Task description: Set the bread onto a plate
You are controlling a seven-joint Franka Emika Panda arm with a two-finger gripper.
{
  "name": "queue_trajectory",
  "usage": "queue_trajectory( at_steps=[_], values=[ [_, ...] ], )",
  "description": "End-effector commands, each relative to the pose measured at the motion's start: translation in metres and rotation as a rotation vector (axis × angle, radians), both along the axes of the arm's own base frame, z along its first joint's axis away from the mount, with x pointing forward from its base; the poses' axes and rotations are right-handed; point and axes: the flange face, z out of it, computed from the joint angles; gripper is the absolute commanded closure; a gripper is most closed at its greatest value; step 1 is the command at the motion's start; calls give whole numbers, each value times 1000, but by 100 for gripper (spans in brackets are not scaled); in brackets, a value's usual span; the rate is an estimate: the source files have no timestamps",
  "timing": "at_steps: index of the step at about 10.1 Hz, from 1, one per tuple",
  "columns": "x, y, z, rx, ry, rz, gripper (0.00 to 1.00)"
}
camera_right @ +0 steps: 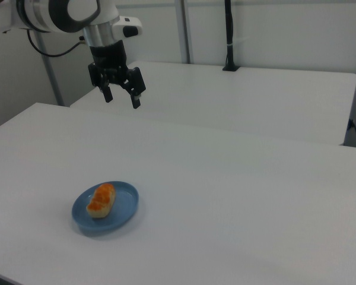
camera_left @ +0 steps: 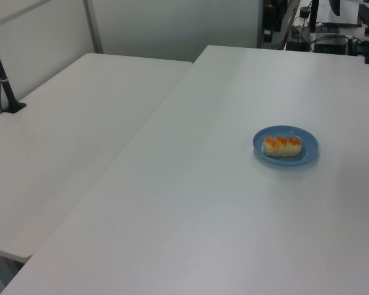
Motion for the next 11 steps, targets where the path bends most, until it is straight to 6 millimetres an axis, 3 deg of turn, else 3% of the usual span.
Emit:
queue_trajectory(
  at_steps=[1,4,6,11],
  values=[
    [-22,-8,19,33,24,5,0],
    [-22,-11,19,32,27,16,0],
    [-24,-25,21,32,22,-12,0],
    [-25,-18,26,33,16,-5,0]
  ],
)
